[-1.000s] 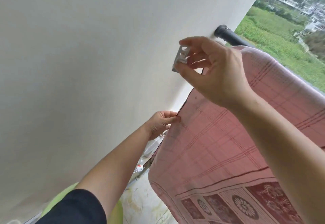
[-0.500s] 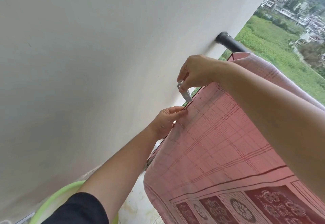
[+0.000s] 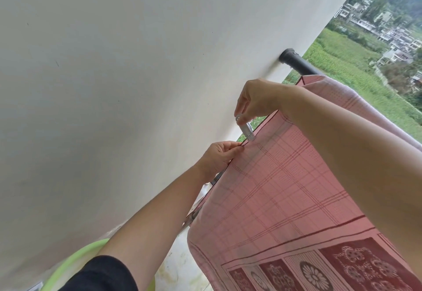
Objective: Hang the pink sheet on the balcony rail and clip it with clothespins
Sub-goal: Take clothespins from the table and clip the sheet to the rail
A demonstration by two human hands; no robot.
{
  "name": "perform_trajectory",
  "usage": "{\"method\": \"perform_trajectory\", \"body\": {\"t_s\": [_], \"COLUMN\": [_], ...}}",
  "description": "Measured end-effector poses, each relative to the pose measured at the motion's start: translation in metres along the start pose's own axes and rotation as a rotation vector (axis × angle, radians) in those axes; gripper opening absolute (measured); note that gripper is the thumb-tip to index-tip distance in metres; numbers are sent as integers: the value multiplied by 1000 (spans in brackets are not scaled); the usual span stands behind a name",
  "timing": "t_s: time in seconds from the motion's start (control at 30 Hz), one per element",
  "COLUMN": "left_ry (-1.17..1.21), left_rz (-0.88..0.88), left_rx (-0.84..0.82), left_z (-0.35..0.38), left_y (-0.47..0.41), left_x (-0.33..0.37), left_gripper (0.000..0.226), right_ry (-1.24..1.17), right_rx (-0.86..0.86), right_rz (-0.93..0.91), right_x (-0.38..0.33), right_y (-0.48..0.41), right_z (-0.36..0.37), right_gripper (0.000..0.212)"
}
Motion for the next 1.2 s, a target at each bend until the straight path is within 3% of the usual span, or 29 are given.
{"method": "perform_trajectory", "body": {"t_s": [0.2, 0.43, 0.53, 0.63, 0.67, 0.73, 0.87, 0.93, 1.0, 1.07, 1.2], "left_ry": [-59, -136, -171, -220, -240, -353, -978, -1201, -1419, -1564, -1651], "left_rz": [32, 68, 86, 101, 103, 130, 219, 214, 184, 145, 53], "left_rx": [11, 78, 101, 95, 98, 141, 352, 380, 369, 377, 333], "left_z": [2, 2, 1, 3, 3, 1, -12, -22, -32, -38, -32], "left_y": [5, 6, 8, 11, 13, 16, 26, 37, 49, 63, 100], "left_x": [5, 8, 9, 13, 15, 21, 39, 42, 35, 18, -42], "left_gripper": [30, 26, 25, 23, 20, 11, 25, 29, 37, 44, 54], "right_ry": [-78, 8, 85, 130, 130, 74, -108, -214, -307, -351, -341], "right_rx": [41, -1, 1, -8, 28, 205, 633, 844, 949, 886, 517], "right_rz": [-17, 8, 10, -13, -34, -97, -135, -156, -109, 30, 289], "right_x": [0, -2, -5, -6, -8, -12, -14, -16, -17, -16, -14], "right_y": [3, 9, 12, 18, 21, 28, 60, 87, 114, 132, 163], "right_z": [0, 17, 18, 24, 25, 26, 38, 62, 105, 163, 282], "right_gripper": [12, 11, 28, 64, 70, 63, 37, 31, 30, 34, 53]}}
Point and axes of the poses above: each hand's wrist, its own y-axis away from the middle knuckle, its own z-axis out of the palm, x = y × z, the point moved 4 cm from there along -y, towards the middle knuckle, and after that the axes turned 9 degrees about y, right-handed, at the moved point
